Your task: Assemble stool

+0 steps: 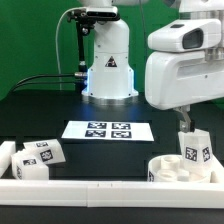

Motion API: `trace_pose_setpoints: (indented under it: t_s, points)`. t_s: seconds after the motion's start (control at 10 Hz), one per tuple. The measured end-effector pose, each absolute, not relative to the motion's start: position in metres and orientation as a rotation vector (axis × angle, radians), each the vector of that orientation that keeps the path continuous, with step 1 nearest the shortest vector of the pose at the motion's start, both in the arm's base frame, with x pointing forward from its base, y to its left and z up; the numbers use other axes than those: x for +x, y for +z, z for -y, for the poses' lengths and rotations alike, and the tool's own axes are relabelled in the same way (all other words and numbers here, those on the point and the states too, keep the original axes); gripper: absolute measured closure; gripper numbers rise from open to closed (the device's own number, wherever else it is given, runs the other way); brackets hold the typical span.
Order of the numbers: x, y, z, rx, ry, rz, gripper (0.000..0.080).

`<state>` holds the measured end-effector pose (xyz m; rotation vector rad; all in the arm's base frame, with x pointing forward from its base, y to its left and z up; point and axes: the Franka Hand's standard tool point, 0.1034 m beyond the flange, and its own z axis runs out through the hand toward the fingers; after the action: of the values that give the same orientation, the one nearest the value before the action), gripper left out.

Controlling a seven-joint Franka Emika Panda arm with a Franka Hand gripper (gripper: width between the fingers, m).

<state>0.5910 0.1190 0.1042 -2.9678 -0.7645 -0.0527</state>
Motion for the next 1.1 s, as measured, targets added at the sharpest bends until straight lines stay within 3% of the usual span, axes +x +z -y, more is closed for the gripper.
trace_pose_setpoints:
  t_s: [0.3, 0.6, 0.8, 1.0, 1.1]
  points:
    - [0.589, 0.096, -0.117, -2.917, -0.047, 0.949, 0.0151]
    - [0.582, 0.077, -0.114, -2.95, -0.005, 0.836, 0.0151]
    - [0.582, 0.074, -0.114, -2.968, 0.001, 0.774, 0.0151]
    - [0.581, 0.073, -0.113, -2.984, 0.005, 0.706, 0.0424]
    - [0.581, 0.073, -0.113, -3.003, 0.008, 0.622, 0.0424]
